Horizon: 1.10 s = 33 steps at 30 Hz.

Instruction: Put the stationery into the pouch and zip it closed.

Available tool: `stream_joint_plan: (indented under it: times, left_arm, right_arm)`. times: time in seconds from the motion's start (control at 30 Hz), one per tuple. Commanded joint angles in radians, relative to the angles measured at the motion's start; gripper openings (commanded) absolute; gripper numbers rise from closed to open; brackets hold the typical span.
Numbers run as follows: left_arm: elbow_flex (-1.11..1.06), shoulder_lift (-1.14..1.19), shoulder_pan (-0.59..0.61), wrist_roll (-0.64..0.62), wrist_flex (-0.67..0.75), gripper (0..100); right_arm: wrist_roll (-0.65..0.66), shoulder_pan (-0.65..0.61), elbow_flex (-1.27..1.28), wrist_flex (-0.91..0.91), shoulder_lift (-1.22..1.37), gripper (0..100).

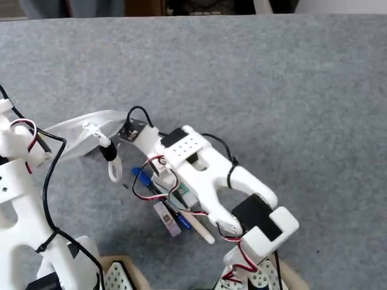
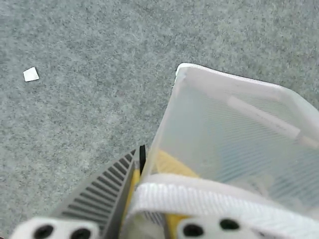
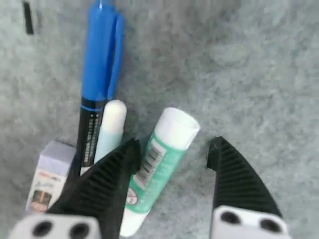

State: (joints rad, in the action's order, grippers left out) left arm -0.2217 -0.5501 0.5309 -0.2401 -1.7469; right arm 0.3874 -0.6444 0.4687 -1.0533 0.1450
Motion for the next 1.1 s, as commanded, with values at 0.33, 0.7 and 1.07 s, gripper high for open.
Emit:
stream_joint_plan:
  times: [0.33,0.7,1.07]
  left_arm:
    - [-0.005,0.008,0.035,0.006,-0.012,3]
    - [-0.012,0.008,0.031,0.008,-0.014,3]
    - [-0.013,0.006,0.001,0.008,-0.015,3]
  right_arm:
    - [-0.009,0.008,-0.053,0.012,0.002,7.0]
    - [-0.138,0.104,-0.067,0.006,-0.142,0.9]
    - [-0.164,0.169,-0.081,0.003,-0.69,1.1]
